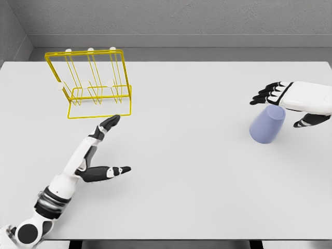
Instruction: Place the cup on the cup holder with both arms
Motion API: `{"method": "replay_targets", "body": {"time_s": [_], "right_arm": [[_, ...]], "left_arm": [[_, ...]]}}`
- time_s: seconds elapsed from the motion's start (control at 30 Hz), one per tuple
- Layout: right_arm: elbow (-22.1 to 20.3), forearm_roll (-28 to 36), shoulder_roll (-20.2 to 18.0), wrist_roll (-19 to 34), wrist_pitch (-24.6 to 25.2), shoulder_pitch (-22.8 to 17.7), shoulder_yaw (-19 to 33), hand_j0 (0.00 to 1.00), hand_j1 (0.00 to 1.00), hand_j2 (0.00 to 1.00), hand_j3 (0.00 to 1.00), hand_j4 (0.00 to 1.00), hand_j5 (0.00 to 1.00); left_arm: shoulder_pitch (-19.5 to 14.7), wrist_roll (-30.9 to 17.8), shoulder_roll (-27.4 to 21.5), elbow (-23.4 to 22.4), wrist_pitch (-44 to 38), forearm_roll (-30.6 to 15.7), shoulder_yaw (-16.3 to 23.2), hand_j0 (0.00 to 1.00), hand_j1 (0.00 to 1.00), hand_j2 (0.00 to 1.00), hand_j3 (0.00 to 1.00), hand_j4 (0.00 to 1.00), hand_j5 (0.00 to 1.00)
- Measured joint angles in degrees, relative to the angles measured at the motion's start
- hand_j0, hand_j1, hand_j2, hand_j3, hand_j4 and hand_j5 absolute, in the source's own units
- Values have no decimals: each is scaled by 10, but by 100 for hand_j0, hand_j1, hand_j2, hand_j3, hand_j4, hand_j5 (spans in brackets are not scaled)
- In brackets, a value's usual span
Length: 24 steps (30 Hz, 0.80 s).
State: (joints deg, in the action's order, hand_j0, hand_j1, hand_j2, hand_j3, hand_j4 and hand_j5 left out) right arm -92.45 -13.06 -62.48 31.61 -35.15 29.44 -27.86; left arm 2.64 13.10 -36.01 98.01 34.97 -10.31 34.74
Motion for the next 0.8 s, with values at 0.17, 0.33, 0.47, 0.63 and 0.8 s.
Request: {"method": "replay_targets", "body": {"time_s": [0.17,0.33,0.47,0.63,0.8], "right_arm": [[4,0,15,0,0,-4,-1,100,100,100,100,100,100],[39,1,22,-1,0,-4,-14,100,100,100,100,100,100],[54,1,31,-23,0,-1,-19,100,100,100,100,100,100],[64,1,40,-37,0,-1,-21,100,100,100,100,100,100],[75,1,44,-39,0,0,-30,100,100,100,100,100,100]], "left_arm": [[-28,1,2,0,0,-16,28,100,100,100,100,100,100],[-48,3,2,0,0,-22,59,100,100,100,100,100,100],[-75,3,-2,0,0,-32,69,100,100,100,100,100,100],[-91,0,-2,-2,-34,-34,91,100,100,100,100,100,100],[-89,0,2,-2,-75,-56,95,100,100,100,100,100,100]]}}
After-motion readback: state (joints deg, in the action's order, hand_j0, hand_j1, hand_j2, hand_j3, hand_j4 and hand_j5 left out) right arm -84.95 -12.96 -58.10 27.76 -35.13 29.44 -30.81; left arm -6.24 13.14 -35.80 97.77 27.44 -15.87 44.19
